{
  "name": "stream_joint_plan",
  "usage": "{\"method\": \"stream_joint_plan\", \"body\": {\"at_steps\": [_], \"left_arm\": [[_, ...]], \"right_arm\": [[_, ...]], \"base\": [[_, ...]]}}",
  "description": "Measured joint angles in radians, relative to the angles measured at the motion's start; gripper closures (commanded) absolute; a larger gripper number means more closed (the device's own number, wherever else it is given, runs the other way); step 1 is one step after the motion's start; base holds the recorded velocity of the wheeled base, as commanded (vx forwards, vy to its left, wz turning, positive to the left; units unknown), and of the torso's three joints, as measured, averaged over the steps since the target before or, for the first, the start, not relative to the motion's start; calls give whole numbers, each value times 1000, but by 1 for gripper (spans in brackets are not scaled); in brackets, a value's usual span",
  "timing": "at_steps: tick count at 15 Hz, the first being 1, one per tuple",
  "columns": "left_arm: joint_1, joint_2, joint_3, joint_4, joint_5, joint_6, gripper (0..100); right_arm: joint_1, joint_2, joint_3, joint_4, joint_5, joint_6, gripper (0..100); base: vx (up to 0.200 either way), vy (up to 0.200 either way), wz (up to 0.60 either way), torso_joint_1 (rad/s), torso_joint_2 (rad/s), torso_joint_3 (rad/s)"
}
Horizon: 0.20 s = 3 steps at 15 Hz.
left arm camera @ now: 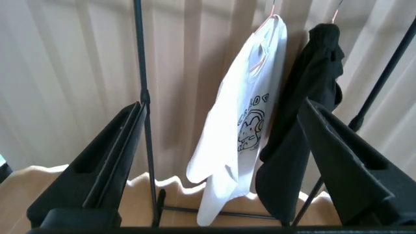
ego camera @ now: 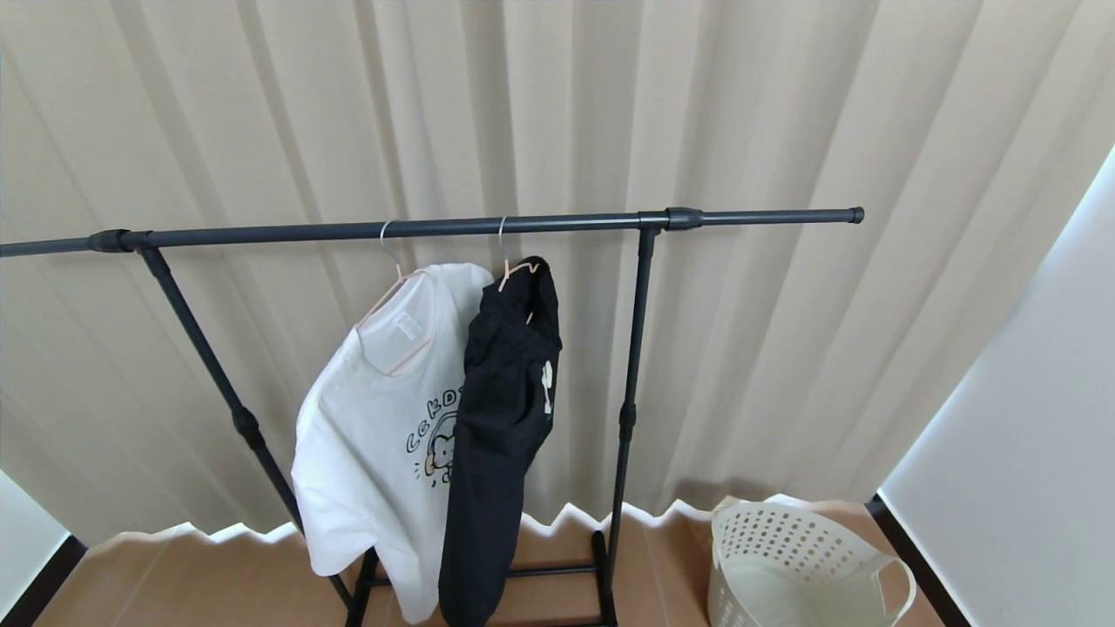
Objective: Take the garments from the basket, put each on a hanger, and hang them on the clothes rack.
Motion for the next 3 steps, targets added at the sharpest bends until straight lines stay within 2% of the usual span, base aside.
{"method": "stream_joint_plan", "body": {"at_steps": [3], "left_arm": [[0, 0, 0, 0, 0, 0, 0]], "right_arm": [[-1, 0, 1, 0, -3, -1, 0]], "base": [[0, 0, 0, 0, 0, 0]]}}
